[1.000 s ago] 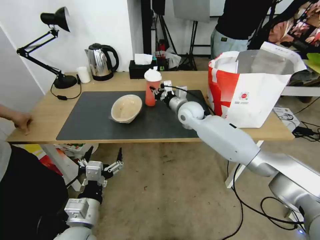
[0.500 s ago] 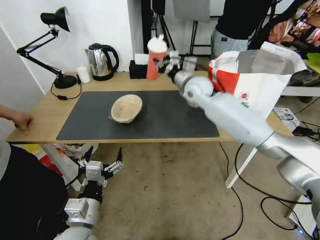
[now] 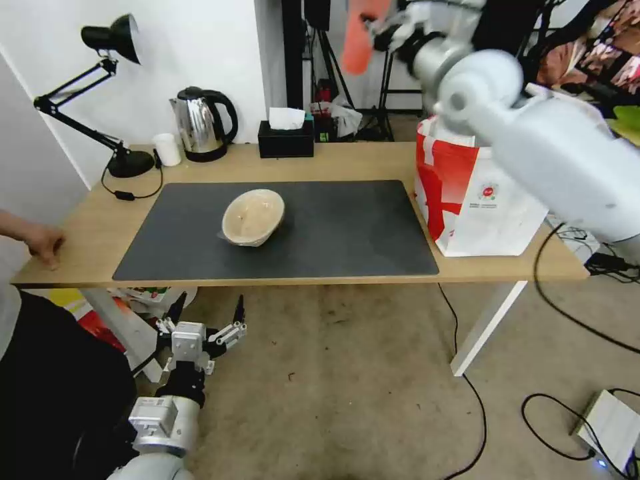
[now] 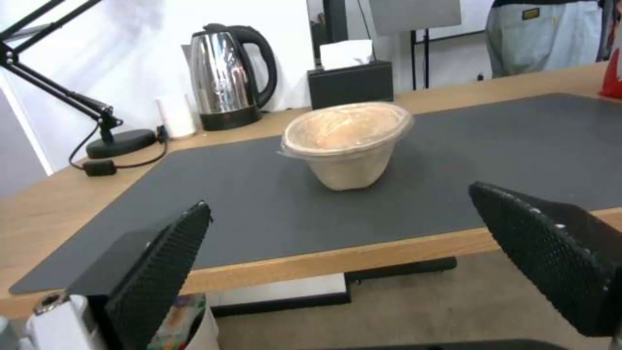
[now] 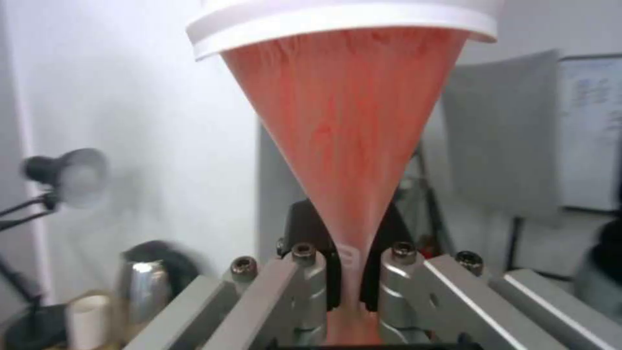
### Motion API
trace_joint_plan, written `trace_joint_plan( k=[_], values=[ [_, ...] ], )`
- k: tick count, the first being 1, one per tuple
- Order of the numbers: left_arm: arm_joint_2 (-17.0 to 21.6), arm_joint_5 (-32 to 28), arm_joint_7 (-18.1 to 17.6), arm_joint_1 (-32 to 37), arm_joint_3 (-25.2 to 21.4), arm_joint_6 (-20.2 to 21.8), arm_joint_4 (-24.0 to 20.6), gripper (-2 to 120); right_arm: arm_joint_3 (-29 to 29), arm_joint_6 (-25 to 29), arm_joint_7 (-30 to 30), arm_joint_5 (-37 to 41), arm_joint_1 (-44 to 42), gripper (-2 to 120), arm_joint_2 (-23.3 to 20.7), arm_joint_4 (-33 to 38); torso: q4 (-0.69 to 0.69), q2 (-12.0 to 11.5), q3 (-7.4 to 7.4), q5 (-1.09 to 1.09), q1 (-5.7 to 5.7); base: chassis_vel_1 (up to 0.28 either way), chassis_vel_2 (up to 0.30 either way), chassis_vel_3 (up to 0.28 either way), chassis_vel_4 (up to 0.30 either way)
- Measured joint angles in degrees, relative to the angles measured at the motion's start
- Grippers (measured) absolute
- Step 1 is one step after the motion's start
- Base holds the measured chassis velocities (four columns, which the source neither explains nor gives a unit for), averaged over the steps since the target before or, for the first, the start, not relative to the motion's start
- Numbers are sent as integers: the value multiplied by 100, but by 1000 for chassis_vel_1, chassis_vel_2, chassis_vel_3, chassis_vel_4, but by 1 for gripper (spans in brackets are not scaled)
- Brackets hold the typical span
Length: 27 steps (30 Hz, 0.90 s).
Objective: Pick up the trash from the table and place it into the takeout bag.
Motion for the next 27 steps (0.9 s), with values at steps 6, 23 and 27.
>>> trace_joint_plan(
  k=[6,23,27],
  values=[
    [0,0,0,0,0,0,0,100,-98,-259,108,62,238,3,-589,80,0,0,0,0,0,0,0,0,0],
    [0,0,0,0,0,0,0,100,632,-348,-309,25,-691,3,-2315,188,0,-1,0,-1,0,0,0,0,0],
    [0,0,0,0,0,0,0,100,1014,-367,-397,6,-1224,3,-2450,136,0,-2,0,0,0,0,0,0,0]
  ],
)
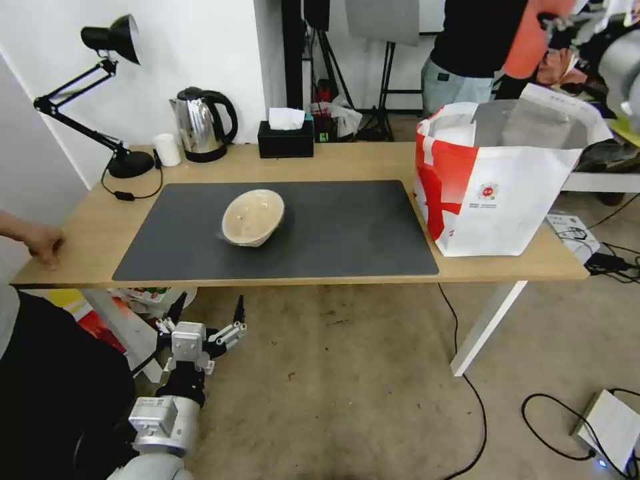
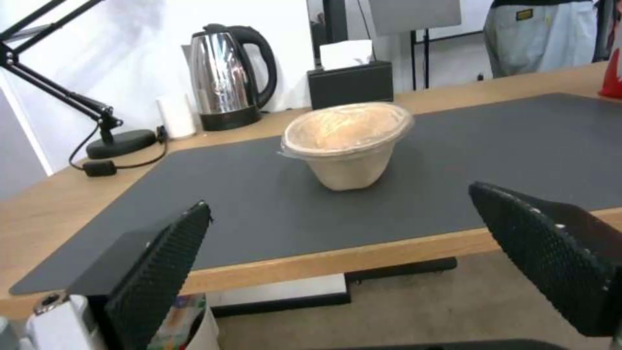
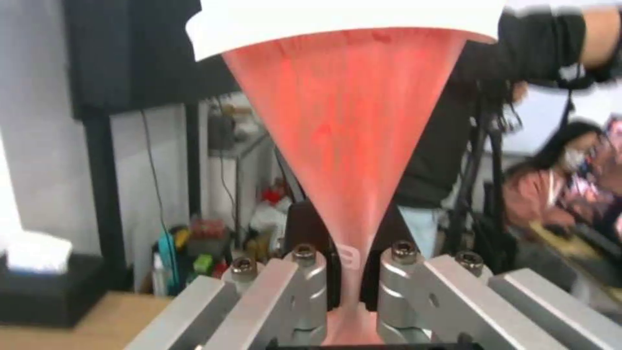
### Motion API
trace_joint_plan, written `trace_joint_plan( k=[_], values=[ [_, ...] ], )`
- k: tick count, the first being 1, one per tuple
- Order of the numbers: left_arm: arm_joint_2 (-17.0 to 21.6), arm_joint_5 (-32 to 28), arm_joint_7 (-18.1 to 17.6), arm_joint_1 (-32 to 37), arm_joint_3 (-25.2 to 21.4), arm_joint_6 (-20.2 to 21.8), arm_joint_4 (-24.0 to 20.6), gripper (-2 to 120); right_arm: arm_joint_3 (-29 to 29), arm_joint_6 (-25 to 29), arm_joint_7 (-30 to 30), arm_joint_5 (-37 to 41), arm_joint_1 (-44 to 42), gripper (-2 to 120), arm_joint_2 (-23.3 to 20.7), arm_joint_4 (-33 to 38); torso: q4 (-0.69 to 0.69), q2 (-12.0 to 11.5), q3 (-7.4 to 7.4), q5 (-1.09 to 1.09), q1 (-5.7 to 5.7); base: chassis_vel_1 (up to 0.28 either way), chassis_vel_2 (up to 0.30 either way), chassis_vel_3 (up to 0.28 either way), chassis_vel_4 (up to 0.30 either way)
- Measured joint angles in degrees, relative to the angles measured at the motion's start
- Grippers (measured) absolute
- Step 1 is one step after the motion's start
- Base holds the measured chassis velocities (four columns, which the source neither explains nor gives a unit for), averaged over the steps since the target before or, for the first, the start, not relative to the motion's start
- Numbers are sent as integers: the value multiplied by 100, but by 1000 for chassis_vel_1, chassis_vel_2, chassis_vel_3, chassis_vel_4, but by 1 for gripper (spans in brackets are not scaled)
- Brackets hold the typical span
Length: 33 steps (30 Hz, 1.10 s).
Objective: Pick up the trash from the table and place it into the takeout bag.
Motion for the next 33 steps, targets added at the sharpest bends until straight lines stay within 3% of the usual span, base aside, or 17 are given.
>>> trace_joint_plan(
  k=[6,14,25,33],
  values=[
    [0,0,0,0,0,0,0,100,440,-9,-93,-144,-679,3,-89,10,0,0,0,-1,0,0,0,0,0],
    [0,0,0,0,0,0,0,100,577,-2,-102,-289,-987,3,43,-90,0,0,0,-2,0,0,0,0,0],
    [0,0,0,0,0,0,0,100,548,14,-102,-438,-1023,3,372,-348,0,1,0,-2,1,0,0,0,0],
    [0,0,0,0,0,0,0,100,213,27,-106,-528,-737,3,731,-875,0,0,0,-2,1,0,0,0,0]
  ],
)
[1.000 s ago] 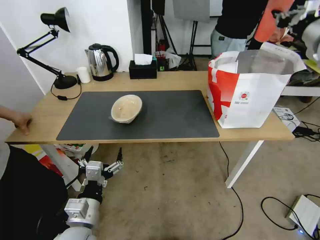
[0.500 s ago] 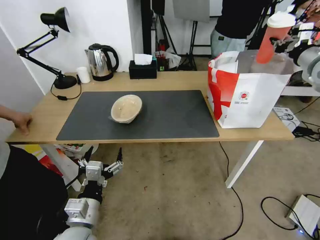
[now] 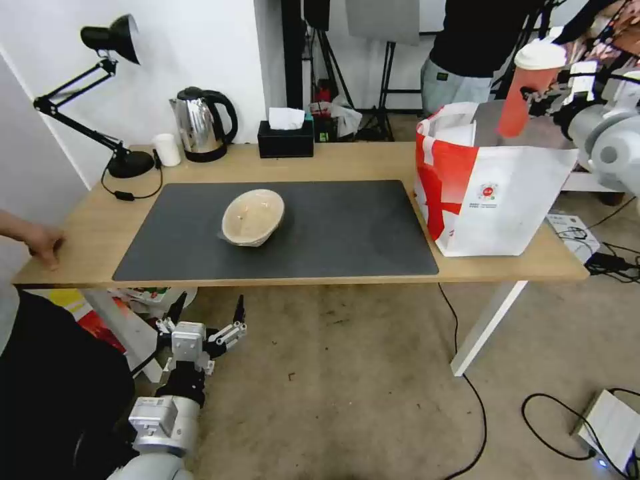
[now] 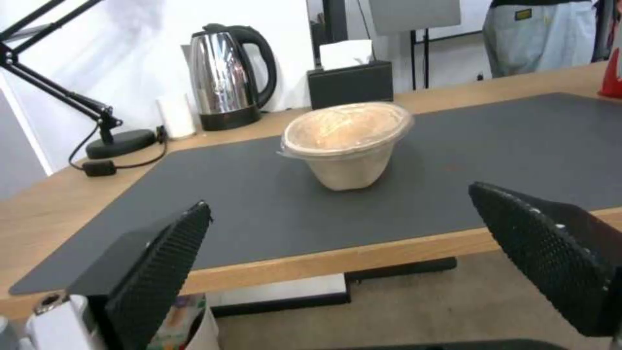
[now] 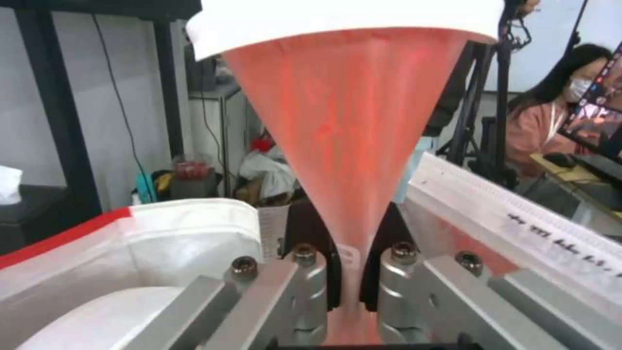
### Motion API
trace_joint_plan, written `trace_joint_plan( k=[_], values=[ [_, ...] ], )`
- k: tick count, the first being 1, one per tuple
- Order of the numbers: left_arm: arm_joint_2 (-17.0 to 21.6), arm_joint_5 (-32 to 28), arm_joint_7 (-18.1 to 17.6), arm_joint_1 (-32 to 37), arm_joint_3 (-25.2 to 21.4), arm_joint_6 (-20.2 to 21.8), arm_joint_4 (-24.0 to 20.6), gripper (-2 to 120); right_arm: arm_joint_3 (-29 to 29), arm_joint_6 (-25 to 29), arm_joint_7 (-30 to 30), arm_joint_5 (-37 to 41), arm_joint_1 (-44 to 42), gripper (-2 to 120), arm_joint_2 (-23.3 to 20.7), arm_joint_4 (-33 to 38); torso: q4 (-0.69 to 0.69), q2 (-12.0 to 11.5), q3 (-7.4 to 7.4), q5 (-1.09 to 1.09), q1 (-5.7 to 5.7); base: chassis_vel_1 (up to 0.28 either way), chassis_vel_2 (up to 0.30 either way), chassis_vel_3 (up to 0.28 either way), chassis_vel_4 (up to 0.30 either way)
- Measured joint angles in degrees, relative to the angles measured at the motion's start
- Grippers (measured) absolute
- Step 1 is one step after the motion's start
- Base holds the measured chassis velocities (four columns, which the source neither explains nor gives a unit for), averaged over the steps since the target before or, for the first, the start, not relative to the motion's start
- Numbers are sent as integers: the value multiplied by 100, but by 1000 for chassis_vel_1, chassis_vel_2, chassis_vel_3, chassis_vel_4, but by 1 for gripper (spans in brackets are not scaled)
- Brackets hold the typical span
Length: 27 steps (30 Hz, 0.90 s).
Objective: Pick up the trash from the table and place it into the takeout bag.
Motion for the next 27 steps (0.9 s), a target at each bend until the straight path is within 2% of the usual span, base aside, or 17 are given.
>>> trace_joint_plan(
  k=[12,18,19,22,23,26,27],
  values=[
    [0,0,0,0,1,0,0,100,-489,3,17,-264,263,3,686,-853,1,0,0,0,0,0,0,0,0],
    [0,0,0,0,1,0,0,100,-708,-50,92,-381,328,3,791,-1080,-1,0,0,1,0,0,0,0,0],
    [0,0,0,0,0,0,0,100,-778,-180,175,-404,356,3,792,-1066,-1,0,0,1,0,0,0,0,0],
    [0,0,0,0,0,0,0,100,-942,-683,393,-434,431,18,766,-886,-1,0,0,1,0,0,0,0,0],
    [0,0,0,0,0,0,0,100,-942,-683,393,-434,431,18,766,-886,-1,0,0,1,0,0,0,0,0],
    [0,0,0,0,1,0,0,100,-1099,-1428,691,-525,599,32,731,-702,0,0,0,0,0,0,0,0,0],
    [0,0,0,0,1,0,0,100,-1099,-1428,691,-525,599,32,731,-702,0,0,0,0,0,0,0,0,0]
  ],
)
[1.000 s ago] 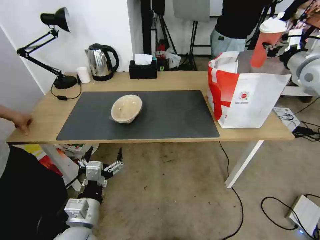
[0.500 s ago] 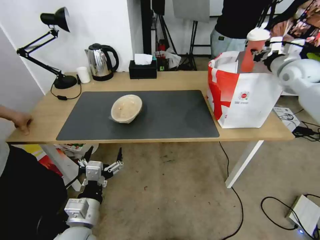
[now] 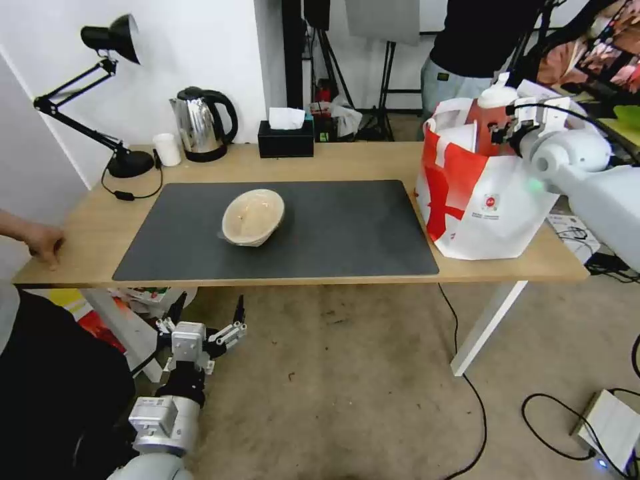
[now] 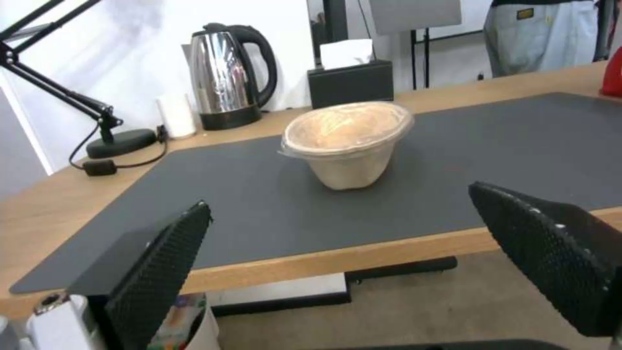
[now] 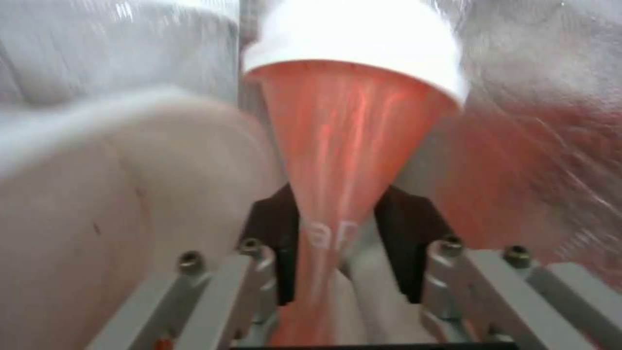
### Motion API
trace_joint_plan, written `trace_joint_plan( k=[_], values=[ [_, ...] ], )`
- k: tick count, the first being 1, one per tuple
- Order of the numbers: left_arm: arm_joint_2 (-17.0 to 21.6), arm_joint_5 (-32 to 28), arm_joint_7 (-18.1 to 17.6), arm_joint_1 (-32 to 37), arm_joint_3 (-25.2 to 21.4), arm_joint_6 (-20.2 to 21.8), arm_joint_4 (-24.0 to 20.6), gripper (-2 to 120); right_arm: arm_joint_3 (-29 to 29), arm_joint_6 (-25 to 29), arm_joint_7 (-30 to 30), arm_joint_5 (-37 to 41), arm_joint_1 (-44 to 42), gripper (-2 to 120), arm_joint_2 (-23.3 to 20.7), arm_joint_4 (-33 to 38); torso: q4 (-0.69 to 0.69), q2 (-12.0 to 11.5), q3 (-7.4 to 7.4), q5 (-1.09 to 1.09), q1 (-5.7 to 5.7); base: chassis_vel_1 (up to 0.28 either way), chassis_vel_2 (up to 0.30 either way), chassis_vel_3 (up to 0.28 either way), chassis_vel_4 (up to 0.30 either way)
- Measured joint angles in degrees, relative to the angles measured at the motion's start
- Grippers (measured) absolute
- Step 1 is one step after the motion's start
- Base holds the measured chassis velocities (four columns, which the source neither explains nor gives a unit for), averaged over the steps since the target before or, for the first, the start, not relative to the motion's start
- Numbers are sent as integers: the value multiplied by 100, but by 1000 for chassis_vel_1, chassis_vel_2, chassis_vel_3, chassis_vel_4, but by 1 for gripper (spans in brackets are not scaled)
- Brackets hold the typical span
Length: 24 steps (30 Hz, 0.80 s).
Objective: Pick up the trash from the table and place it into the takeout bag.
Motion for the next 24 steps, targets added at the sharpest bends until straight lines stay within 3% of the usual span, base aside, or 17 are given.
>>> trace_joint_plan(
  k=[4,6,17,24],
  values=[
    [0,0,0,0,0,0,0,100,-230,-580,70,-48,356,51,-82,126,-2,0,0,0,0,0,0,0,0],
    [0,0,0,0,0,0,0,100,-249,-648,60,-30,425,53,-90,138,-2,1,0,0,0,0,0,0,0],
    [0,0,0,0,0,0,0,100,-194,-679,-51,256,590,96,-155,365,-1,1,0,0,0,0,0,0,0],
    [0,0,0,0,0,0,0,100,-169,-654,-49,325,623,100,-250,549,-1,1,0,0,0,0,0,0,0]
  ],
)
